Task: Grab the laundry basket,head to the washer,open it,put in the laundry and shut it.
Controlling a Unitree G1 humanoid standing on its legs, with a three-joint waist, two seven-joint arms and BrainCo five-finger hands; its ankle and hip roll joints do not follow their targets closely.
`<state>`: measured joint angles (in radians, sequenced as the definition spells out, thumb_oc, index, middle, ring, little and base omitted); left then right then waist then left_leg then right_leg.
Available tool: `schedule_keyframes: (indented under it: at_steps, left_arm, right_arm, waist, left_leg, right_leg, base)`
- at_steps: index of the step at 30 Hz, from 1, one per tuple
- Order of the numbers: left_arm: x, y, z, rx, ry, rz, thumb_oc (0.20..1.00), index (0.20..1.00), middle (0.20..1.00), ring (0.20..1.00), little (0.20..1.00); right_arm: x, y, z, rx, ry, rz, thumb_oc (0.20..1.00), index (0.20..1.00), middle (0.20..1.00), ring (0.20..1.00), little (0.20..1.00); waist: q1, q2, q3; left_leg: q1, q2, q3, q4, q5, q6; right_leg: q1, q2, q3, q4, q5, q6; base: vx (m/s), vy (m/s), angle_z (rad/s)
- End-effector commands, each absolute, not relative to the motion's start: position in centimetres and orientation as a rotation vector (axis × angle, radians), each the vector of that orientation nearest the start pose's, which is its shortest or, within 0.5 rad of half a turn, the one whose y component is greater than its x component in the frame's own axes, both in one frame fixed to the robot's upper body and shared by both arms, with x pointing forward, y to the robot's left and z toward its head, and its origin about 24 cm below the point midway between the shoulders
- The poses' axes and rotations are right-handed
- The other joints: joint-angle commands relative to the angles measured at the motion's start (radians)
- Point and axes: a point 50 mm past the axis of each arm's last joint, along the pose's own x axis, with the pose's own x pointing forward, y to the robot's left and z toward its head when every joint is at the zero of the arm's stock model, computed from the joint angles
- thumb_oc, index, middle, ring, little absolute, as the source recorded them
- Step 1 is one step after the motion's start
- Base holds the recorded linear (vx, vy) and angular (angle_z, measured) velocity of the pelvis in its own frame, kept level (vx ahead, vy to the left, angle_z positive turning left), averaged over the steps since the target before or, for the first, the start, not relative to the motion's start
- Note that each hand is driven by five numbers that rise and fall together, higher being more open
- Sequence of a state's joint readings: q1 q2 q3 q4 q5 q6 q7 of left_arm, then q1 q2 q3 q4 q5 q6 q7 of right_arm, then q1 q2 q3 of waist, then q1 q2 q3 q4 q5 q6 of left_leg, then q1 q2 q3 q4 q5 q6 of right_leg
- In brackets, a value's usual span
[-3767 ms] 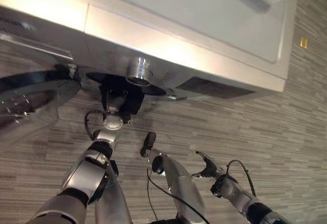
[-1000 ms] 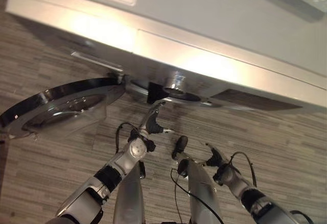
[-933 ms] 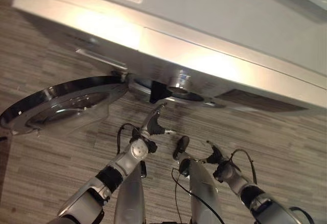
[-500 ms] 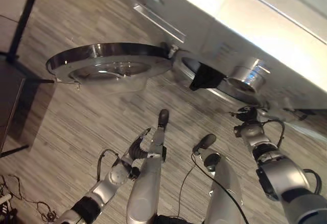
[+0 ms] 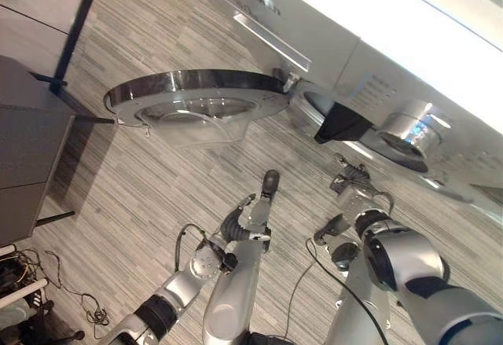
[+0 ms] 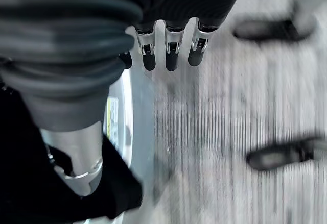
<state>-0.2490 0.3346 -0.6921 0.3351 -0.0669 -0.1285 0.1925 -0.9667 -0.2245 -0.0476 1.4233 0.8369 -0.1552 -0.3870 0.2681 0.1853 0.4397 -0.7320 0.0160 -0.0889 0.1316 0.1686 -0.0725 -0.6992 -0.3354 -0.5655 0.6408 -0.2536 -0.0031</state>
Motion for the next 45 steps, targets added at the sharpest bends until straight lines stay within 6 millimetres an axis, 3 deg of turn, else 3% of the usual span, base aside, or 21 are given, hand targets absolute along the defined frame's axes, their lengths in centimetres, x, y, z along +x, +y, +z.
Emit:
schedule_keyframes:
  at_steps: [1,5,9,14,15,16,17,18,25,28,30,31,34,38,39,40,41,42,43,45]
  left_arm:
    - [24.9,6.4,-0.4,0.463,0.023,-0.533,1.0,1.0,1.0,1.0,1.0]
    - [24.9,6.1,-0.5,0.479,0.017,-0.541,1.0,1.0,1.0,1.0,1.0]
    - [25.1,6.3,-0.3,0.506,0.002,-0.531,1.0,1.0,1.0,1.0,1.0]
    - [25.4,6.4,-0.1,0.535,-0.014,-0.536,1.0,1.0,1.0,1.0,1.0]
    - [25.7,5.9,0.2,0.548,-0.028,-0.556,1.0,1.0,1.0,1.0,1.0]
    - [25.7,5.8,0.2,0.548,-0.03,-0.562,1.0,1.0,1.0,1.0,1.0]
    - [25.7,5.5,0.3,0.545,-0.035,-0.573,1.0,1.0,1.0,1.0,1.0]
    - [25.7,5.4,0.4,0.541,-0.039,-0.582,1.0,1.0,1.0,1.0,1.0]
    - [25.6,5.4,0.5,0.556,-0.046,-0.605,1.0,1.0,1.0,1.0,1.0]
    - [25.7,5.6,0.2,0.571,-0.035,-0.596,1.0,1.0,1.0,1.0,1.0]
    - [25.9,5.5,0.3,0.584,-0.04,-0.6,1.0,1.0,1.0,1.0,1.0]
    - [25.9,5.5,0.3,0.584,-0.04,-0.597,1.0,1.0,1.0,1.0,1.0]
    - [25.9,5.6,0.4,0.569,-0.039,-0.599,1.0,1.0,1.0,1.0,1.0]
    - [25.7,6.3,0.0,0.599,-0.022,-0.607,1.0,1.0,1.0,1.0,1.0]
    - [25.7,6.3,0.0,0.599,-0.023,-0.607,1.0,1.0,1.0,1.0,1.0]
    - [25.7,6.6,-0.1,0.604,-0.014,-0.606,1.0,1.0,1.0,1.0,1.0]
    - [25.6,7.4,-0.4,0.604,0.006,-0.594,1.0,1.0,1.0,1.0,1.0]
    - [25.6,7.4,-0.3,0.603,0.005,-0.594,1.0,1.0,1.0,1.0,1.0]
    - [25.3,8.1,-0.7,0.598,0.031,-0.591,1.0,1.0,1.0,1.0,1.0]
    - [25.0,8.5,-1.1,0.585,0.054,-0.593,1.0,1.0,1.0,1.0,1.0]
  right_arm:
    - [36.3,-24.0,3.9,0.628,0.353,-0.779,1.0,1.0,1.0,1.0,1.0]
    - [36.9,-25.3,5.7,0.631,0.301,-0.794,1.0,1.0,1.0,1.0,1.0]
    - [36.8,-29.3,8.7,0.672,0.179,-0.873,1.0,1.0,1.0,1.0,1.0]
    - [37.1,-29.5,9.4,0.777,0.163,-0.835,1.0,1.0,1.0,1.0,1.0]
    - [37.6,-29.2,10.2,0.841,0.142,-0.799,0.636,0.636,0.636,0.636,0.636]
    - [37.8,-29.3,10.6,0.852,0.128,-0.795,0.564,0.564,0.564,0.564,0.564]
    - [38.0,-29.4,11.3,0.858,0.105,-0.785,0.25,0.25,0.25,0.25,0.25]
    - [38.0,-29.8,11.9,0.865,0.078,-0.789,0.2,0.2,0.2,0.2,0.2]
    - [38.4,-30.9,14.8,0.876,-0.045,-0.77,0.2,0.2,0.2,0.2,0.2]
    - [38.9,-29.7,14.9,0.909,-0.025,-0.753,0.2,0.2,0.2,0.2,0.2]
    - [40.2,-27.3,16.3,0.941,-0.03,-0.661,0.2,0.2,0.2,0.2,0.2]
    - [40.3,-27.2,16.3,0.942,-0.031,-0.658,0.2,0.2,0.2,0.2,0.2]
    - [40.9,-26.6,18.6,0.973,-0.102,-0.606,0.2,0.2,0.2,0.2,0.2]
    - [41.0,-27.3,21.9,0.951,-0.197,-0.576,0.2,0.2,0.2,0.2,0.2]
    - [41.0,-27.3,22.0,0.951,-0.198,-0.576,0.2,0.2,0.2,0.2,0.2]
    - [40.9,-27.6,23.2,0.93,-0.233,-0.566,0.2,0.2,0.2,0.2,0.2]
    - [40.5,-28.6,25.9,0.902,-0.328,-0.545,0.2,0.2,0.2,0.2,0.2]
    - [40.5,-28.5,25.9,0.901,-0.329,-0.545,0.2,0.2,0.2,0.2,0.2]
    - [39.6,-30.0,28.8,0.869,-0.449,-0.544,0.2,0.2,0.2,0.2,0.2]
    - [38.3,-31.8,31.1,0.847,-0.551,-0.581,0.2,0.2,0.2,0.2,0.2]
  waist:
    - [0.042,0.044,-0.027]
    - [0.058,0.059,-0.029]
    - [0.07,0.077,-0.031]
    - [0.079,0.076,-0.031]
    - [0.085,0.073,-0.032]
    - [0.085,0.071,-0.033]
    - [0.087,0.07,-0.034]
    - [0.09,0.07,-0.035]
    - [0.103,0.073,-0.045]
    - [0.105,0.07,-0.047]
    - [0.11,0.06,-0.053]
    - [0.109,0.06,-0.051]
    - [0.113,0.049,-0.061]
    - [0.112,0.03,-0.077]
    - [0.113,0.031,-0.076]
    - [0.111,0.022,-0.08]
    - [0.101,0.003,-0.088]
    - [0.102,0.004,-0.086]
    - [0.085,-0.015,-0.093]
    - [0.073,-0.027,-0.099]
  left_leg:
    - [-0.026,0.021,0.064,0.013,-0.05,-0.013]
    - [-0.039,0.01,0.056,0.027,-0.056,-0.014]
    - [-0.063,-0.001,0.054,0.033,-0.059,-0.018]
    - [-0.076,-0.007,0.056,0.036,-0.063,-0.017]
    - [-0.083,-0.006,0.059,0.038,-0.065,-0.017]
    - [-0.084,-0.006,0.059,0.038,-0.065,-0.017]
    - [-0.085,-0.007,0.06,0.038,-0.066,-0.016]
    - [-0.087,-0.009,0.06,0.037,-0.065,-0.016]
    - [-0.088,-0.014,0.055,0.034,-0.068,-0.017]
    - [-0.088,-0.014,0.055,0.034,-0.069,-0.017]
    - [-0.086,-0.011,0.061,0.031,-0.069,-0.016]
    - [-0.086,-0.01,0.062,0.03,-0.069,-0.016]
    - [-0.075,-0.006,0.067,0.023,-0.066,-0.017]
    - [-0.054,0.002,0.072,0.016,-0.067,-0.019]
    - [-0.052,0.003,0.073,0.015,-0.067,-0.019]
    - [-0.045,0.007,0.077,0.013,-0.067,-0.019]
    - [-0.03,0.014,0.084,0.01,-0.069,-0.02]
    - [-0.028,0.015,0.086,0.009,-0.069,-0.02]
    - [-0.014,0.024,0.092,0.004,-0.069,-0.022]
    - [0.003,0.03,0.098,-0.006,-0.068,-0.023]
  right_leg:
    - [0.013,0.036,0.048,-0.016,-0.056,0.099]
    - [0.007,0.021,0.043,0.005,-0.068,0.103]
    - [-0.019,-0.002,0.037,0.038,-0.08,0.111]
    - [-0.041,-0.011,0.046,0.055,-0.082,0.115]
    - [-0.049,-0.018,0.046,0.061,-0.08,0.117]
    - [-0.051,-0.019,0.046,0.062,-0.079,0.118]
    - [-0.053,-0.021,0.047,0.063,-0.078,0.12]
    - [-0.055,-0.023,0.046,0.065,-0.077,0.122]
    - [-0.053,-0.027,0.045,0.068,-0.083,0.125]
    - [-0.055,-0.026,0.046,0.067,-0.08,0.126]
    - [-0.053,-0.023,0.049,0.057,-0.072,0.126]
    - [-0.053,-0.022,0.05,0.055,-0.07,0.126]
    - [-0.044,-0.016,0.049,0.04,-0.063,0.126]
    - [-0.017,0.0,0.051,0.011,-0.053,0.124]
    - [-0.016,0.002,0.052,0.009,-0.052,0.124]
    - [-0.007,0.007,0.052,-0.002,-0.047,0.124]
    - [0.011,0.017,0.056,-0.028,-0.038,0.124]
    - [0.014,0.019,0.057,-0.031,-0.036,0.124]
    - [0.033,0.029,0.06,-0.054,-0.029,0.126]
    - [0.05,0.04,0.061,-0.074,-0.022,0.128]
  base:
    - [0.03,0.01,0.24]
    - [0.03,0.012,0.19]
    - [0.02,0.022,0.17]
    - [0.01,0.012,0.03]
    - [0.01,-0.006,0.05]
    - [0.01,-0.009,0.04]
    - [0.01,-0.009,0.03]
    - [0.0,0.0,0.0]
    - [0.0,0.0,0.0]
    - [0.0,0.0,0.0]
    - [0.0,0.0,0.0]
    - [0.0,0.0,0.0]
    - [0.0,0.0,0.0]
    - [0.0,0.0,0.0]
    - [0.0,0.0,0.0]
    - [0.01,0.023,-0.03]
    - [0.01,0.023,-0.05]
    - [0.01,0.045,-0.08]
    - [0.01,0.028,-0.11]
    - [0.02,0.018,-0.16]
